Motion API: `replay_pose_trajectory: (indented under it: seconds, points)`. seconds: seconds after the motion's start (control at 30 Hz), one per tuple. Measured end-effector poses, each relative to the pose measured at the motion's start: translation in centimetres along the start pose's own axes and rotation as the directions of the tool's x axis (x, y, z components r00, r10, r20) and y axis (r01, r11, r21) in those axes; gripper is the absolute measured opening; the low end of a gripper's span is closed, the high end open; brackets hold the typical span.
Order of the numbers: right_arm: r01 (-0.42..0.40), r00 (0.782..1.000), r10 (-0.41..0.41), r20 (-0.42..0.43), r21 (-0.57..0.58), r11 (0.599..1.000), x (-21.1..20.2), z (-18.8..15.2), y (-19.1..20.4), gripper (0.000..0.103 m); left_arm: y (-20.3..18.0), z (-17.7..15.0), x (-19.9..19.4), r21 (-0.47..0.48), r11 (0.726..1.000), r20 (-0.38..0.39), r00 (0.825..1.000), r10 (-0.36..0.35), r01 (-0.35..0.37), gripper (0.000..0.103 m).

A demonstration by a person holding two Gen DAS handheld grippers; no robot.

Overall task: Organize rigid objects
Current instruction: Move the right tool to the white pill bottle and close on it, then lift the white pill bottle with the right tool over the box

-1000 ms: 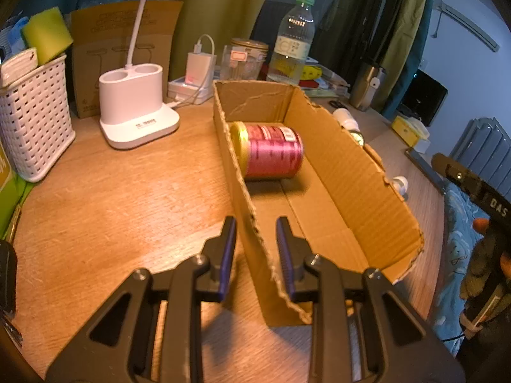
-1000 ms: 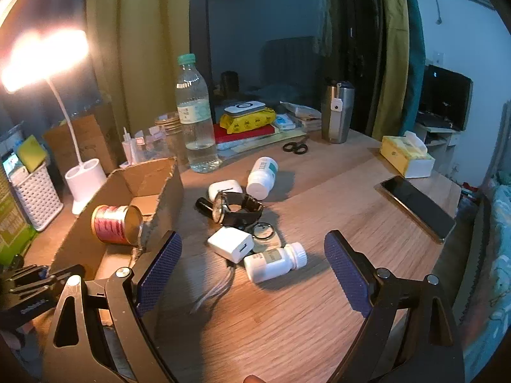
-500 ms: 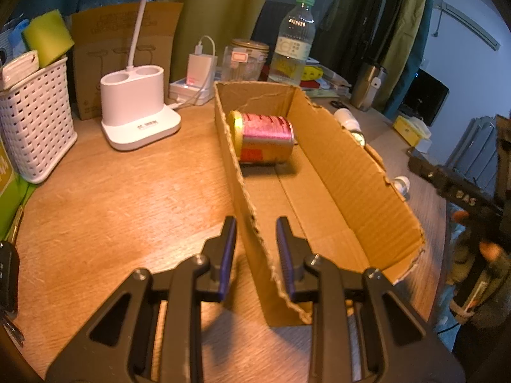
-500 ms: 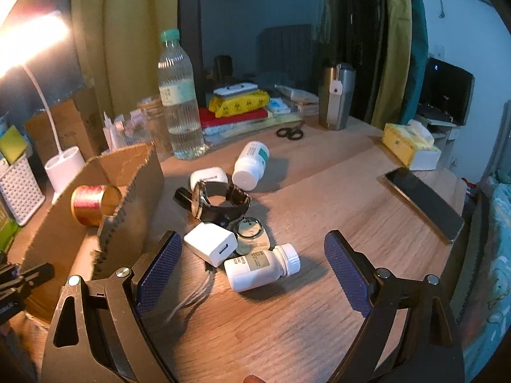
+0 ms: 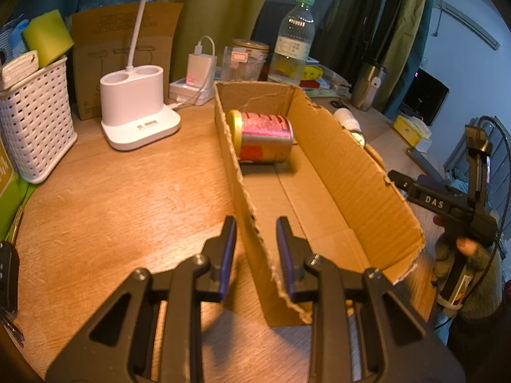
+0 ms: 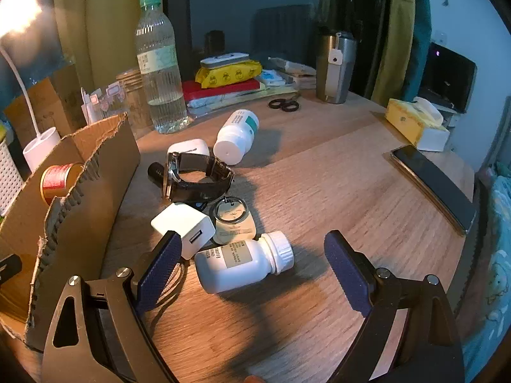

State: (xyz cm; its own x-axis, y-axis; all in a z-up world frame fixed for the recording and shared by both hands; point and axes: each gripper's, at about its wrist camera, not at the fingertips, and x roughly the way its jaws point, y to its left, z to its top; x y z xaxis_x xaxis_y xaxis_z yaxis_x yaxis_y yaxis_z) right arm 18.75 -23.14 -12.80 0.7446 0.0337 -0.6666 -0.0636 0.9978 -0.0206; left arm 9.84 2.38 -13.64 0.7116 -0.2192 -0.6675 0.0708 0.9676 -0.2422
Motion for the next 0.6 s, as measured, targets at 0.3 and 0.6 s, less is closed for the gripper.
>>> replay_pose_trajectory:
  seconds: [0.3, 0.6]
  points:
    - [-0.018, 0.998, 0.018, -0.060, -0.004, 1.000, 1.4, 0.2, 0.0, 0.092, 0.0, 0.0, 0.0, 0.000, 1.000, 0.000, 1.000, 0.000, 0.000, 0.027]
    - [0.005, 0.997, -0.007, -0.078, -0.030, 1.000, 1.9, 0.0, 0.4, 0.070, 0.0, 0.0, 0.0, 0.000, 1.000, 0.000, 1.000, 0.000, 0.000, 0.027]
